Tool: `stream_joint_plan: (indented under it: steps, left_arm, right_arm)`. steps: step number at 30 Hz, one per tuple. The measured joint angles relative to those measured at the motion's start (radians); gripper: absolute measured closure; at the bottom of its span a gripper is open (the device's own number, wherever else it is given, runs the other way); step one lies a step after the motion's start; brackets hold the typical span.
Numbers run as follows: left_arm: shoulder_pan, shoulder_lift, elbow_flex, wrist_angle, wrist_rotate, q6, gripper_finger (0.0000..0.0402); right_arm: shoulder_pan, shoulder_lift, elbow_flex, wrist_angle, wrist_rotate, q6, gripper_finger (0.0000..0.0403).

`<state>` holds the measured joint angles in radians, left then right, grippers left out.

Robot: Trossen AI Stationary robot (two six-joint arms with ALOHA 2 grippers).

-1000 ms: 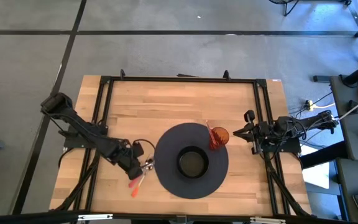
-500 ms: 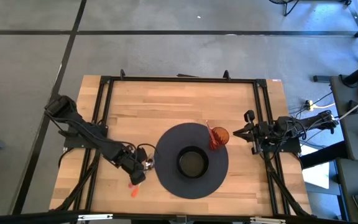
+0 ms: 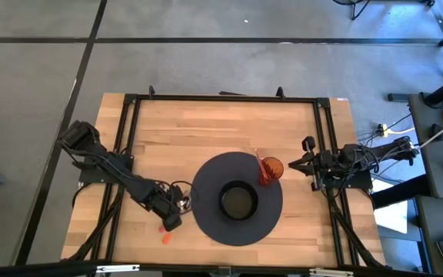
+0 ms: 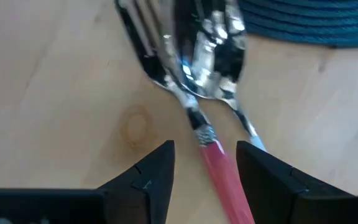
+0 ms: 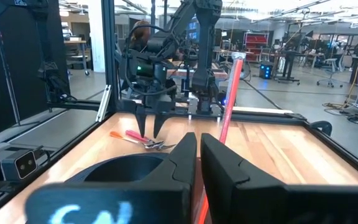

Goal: Pick & Place Utensil
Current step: Put the pink fork into the black bowl on the black mat

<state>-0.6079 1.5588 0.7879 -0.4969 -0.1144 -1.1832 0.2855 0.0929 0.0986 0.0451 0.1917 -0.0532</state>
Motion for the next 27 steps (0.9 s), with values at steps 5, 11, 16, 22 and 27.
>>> stream_joint_plan:
  steps: [5,11,16,22,27]
  left_arm:
    - [0.000,0.035,0.001,0.001,-0.018,-0.018,0.0237]
    - [0.000,0.102,0.075,-0.092,-0.016,-0.002,0.0238]
    - [0.000,0.131,0.129,-0.293,-0.020,-0.038,0.0250]
    - [0.001,0.128,0.117,-0.378,-0.020,-0.020,0.0275]
    - [0.012,0.127,0.108,-0.364,0.005,0.084,0.0295]
  right_arm:
    - [0.000,0.000,0.000,-0.008,0.000,-0.002,0.0378]
    - [0.000,0.000,0.000,-0.007,0.000,0.000,0.0378]
    - [0.000,0.000,0.000,-0.007,0.000,0.000,0.0378]
    - [0.000,0.000,0.000,-0.007,0.000,0.001,0.0378]
    - [0.000,0.000,0.000,-0.008,0.000,0.000,0.0378]
